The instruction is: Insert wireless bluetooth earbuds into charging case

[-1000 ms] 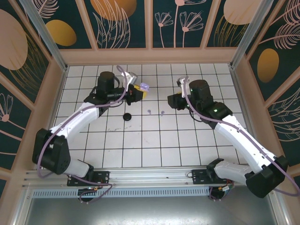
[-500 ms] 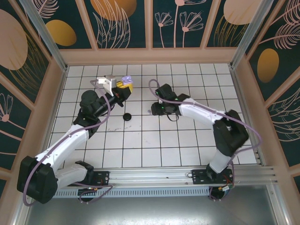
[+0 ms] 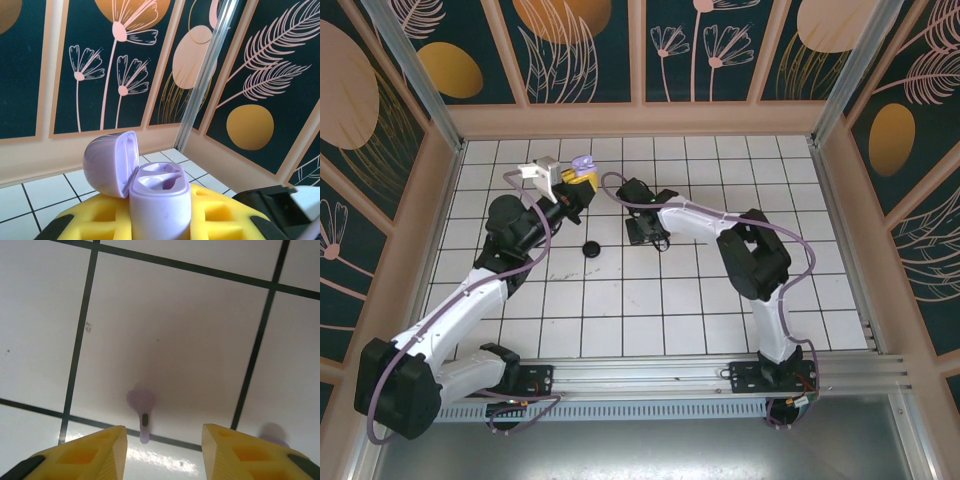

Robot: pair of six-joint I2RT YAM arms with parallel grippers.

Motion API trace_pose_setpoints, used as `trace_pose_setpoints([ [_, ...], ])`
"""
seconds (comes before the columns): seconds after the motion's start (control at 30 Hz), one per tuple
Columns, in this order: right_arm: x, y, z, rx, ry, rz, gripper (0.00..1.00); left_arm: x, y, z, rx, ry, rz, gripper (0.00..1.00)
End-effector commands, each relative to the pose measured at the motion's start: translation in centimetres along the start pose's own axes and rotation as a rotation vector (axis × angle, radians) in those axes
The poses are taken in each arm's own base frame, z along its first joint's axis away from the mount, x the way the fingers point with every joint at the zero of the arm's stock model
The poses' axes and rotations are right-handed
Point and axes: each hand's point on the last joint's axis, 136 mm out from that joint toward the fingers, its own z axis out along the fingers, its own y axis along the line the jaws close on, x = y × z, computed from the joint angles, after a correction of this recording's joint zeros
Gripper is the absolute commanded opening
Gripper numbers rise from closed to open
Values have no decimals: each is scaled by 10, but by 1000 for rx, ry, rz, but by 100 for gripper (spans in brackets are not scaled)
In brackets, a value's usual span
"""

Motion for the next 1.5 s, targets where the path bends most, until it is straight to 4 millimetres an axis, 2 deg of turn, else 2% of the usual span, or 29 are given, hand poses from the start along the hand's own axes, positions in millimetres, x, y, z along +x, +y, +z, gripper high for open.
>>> trace_pose_setpoints([
  [0.0, -2, 0, 1, 37, 17, -17, 43, -13, -5, -6, 5, -46, 22, 0],
  [0.4, -7, 10, 17, 18, 37, -38, 39, -14, -6, -6, 5, -46, 28, 0],
  [0.77, -1, 11, 26, 11, 54, -41, 36, -14, -6, -4, 9, -44, 22, 0],
  [1.1, -5, 10, 32, 5, 49, -34, 35, -12, -6, -3, 15, -38, 14, 0],
  [1.47, -9, 10, 27, -21, 41, -36, 17, -11, -11, -1, 41, -17, 12, 0],
])
